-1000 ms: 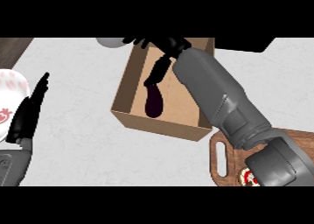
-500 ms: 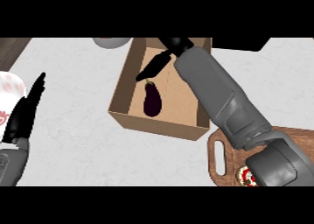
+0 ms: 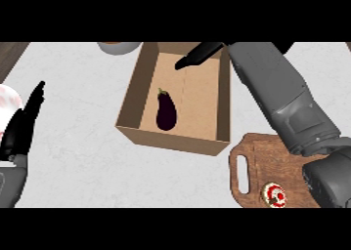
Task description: Pick the eggplant from the cutting board and place it in the cardboard box
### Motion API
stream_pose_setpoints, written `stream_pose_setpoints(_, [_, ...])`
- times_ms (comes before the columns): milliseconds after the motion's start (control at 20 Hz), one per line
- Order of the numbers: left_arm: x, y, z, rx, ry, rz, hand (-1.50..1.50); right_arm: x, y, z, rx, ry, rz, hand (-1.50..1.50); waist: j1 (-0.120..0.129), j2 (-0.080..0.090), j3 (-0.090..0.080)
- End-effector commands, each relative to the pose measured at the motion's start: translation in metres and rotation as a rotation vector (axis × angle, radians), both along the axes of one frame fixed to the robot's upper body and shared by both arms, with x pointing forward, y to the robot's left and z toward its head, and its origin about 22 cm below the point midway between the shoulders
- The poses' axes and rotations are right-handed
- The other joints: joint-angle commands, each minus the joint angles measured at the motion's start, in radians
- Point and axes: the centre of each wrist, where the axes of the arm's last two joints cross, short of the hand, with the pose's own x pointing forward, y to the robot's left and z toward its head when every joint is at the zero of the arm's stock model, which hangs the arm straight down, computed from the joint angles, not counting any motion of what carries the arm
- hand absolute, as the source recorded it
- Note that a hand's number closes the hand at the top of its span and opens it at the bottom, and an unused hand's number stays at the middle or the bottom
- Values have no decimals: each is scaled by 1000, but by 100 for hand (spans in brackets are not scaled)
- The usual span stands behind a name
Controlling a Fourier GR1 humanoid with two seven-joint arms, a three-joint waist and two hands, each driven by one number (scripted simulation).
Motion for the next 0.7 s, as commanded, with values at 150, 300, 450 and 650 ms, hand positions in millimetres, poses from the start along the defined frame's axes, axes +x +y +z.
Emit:
stream_pose_setpoints(150, [-11,13,-2,0,-11,-4,0,8,-100,16,25,9,-103,-150,17,7,1])
stream_pose_setpoints(300, [-10,-4,-11,-5,-5,-20,0,6,-120,13,8,15,-128,-150,17,11,1])
stream_pose_setpoints(450, [-4,-1,3,1,-14,-3,0,-1,-165,11,-30,-5,-123,-150,16,14,3])
stream_pose_setpoints(650, [3,-8,7,-9,-26,-34,0,-2,-173,20,-58,-9,-108,-150,30,21,3])
